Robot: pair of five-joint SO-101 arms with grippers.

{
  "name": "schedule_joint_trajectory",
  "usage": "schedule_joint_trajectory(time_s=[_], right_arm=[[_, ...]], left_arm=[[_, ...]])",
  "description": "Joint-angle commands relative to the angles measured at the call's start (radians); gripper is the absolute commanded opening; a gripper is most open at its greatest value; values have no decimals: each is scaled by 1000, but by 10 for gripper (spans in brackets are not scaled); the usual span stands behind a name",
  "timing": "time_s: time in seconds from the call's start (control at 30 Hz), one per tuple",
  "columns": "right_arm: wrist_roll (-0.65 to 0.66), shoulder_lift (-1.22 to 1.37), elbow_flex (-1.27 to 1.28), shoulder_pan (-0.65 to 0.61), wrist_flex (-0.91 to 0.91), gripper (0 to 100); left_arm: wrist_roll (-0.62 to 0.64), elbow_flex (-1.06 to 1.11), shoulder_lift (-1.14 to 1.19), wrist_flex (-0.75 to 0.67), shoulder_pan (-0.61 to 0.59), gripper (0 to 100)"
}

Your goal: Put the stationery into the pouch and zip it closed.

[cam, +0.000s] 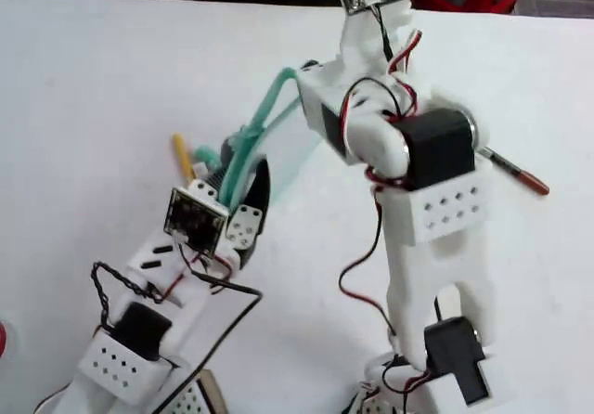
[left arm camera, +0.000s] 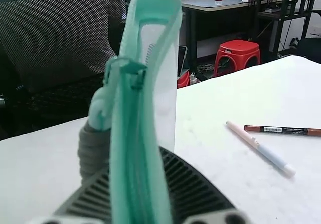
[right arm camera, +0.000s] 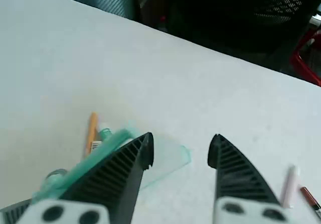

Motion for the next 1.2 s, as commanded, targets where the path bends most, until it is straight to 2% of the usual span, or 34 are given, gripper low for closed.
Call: schedule_joint_trajectory(time_s=[0.0,0.33,0.4,0.5,0.57,0.73,0.9,0.97,1.17], right_arm=[[-17,-36,-52,-62,35,180],[-17,188,-63,13,-2,177],[-17,226,-63,38,-22,177],[-25,262,-63,64,-30,177],[-25,271,-63,65,-27,177],[-25,254,-63,47,-27,177],[-25,211,-63,22,-13,177],[-25,173,-63,18,-10,180],[-17,8,-63,12,15,180]], left_arm=[[3,-54,-7,-17,12,24],[8,-34,-8,-25,8,31],[11,-35,-8,-25,8,75],[123,-32,-8,-17,2,163],[176,-32,-8,-17,-18,181],[123,23,-8,-49,-12,170],[-12,120,-8,-198,51,18],[-51,144,-8,-230,74,31],[-54,155,-8,-238,82,24]])
